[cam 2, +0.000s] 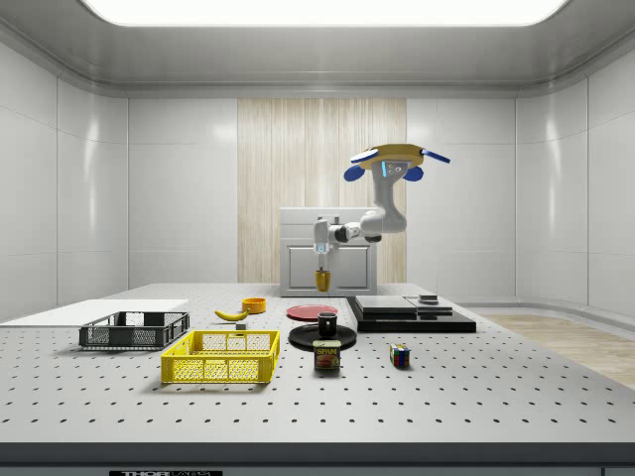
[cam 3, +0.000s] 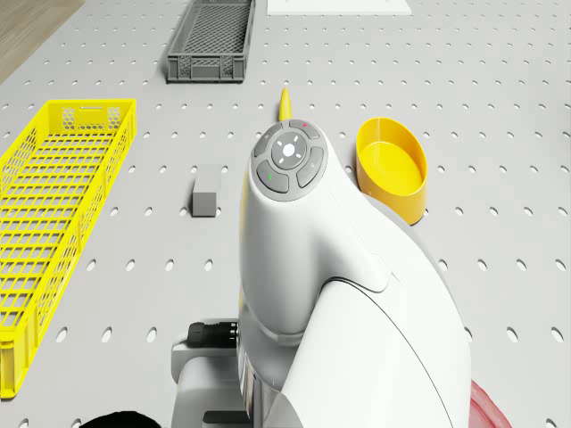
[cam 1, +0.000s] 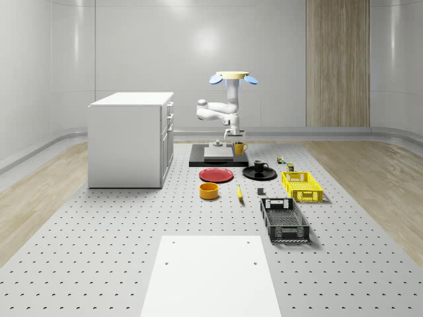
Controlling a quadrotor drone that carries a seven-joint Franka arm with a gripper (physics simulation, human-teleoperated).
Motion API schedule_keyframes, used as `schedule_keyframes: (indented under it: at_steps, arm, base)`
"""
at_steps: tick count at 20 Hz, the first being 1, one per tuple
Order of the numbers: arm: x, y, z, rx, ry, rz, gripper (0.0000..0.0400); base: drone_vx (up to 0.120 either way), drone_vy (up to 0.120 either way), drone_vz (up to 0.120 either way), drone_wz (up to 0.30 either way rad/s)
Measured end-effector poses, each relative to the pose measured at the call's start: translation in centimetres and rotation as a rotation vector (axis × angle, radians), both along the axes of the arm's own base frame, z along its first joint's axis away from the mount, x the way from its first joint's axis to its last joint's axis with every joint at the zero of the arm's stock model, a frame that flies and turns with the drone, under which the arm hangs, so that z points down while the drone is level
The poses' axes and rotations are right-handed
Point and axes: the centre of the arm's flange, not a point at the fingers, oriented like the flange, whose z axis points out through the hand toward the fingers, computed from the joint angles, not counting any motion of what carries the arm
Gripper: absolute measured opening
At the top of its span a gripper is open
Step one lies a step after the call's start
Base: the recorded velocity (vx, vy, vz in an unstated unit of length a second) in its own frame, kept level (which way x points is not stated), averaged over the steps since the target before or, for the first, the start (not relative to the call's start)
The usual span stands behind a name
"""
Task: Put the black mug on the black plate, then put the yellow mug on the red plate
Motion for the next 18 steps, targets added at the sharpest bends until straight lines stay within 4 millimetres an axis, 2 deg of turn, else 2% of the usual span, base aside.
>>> schedule_keyframes:
  at_steps: [6,12,16,18]
  arm:
    - [0.00,0.00,0.00,0.000,0.000,0.000,0.0110]
    - [0.00,0.00,0.00,0.000,0.000,0.000,0.0110]
    - [0.00,0.00,0.00,0.000,0.000,0.000,0.0110]
    - [0.00,0.00,0.00,0.000,0.000,0.000,0.0110]
  base:
    - [0.113,-0.120,0.000,0.000]
    - [0.000,-0.120,0.000,0.000]
    - [0.120,-0.120,0.000,0.000]
    - [0.040,-0.120,0.000,0.000]
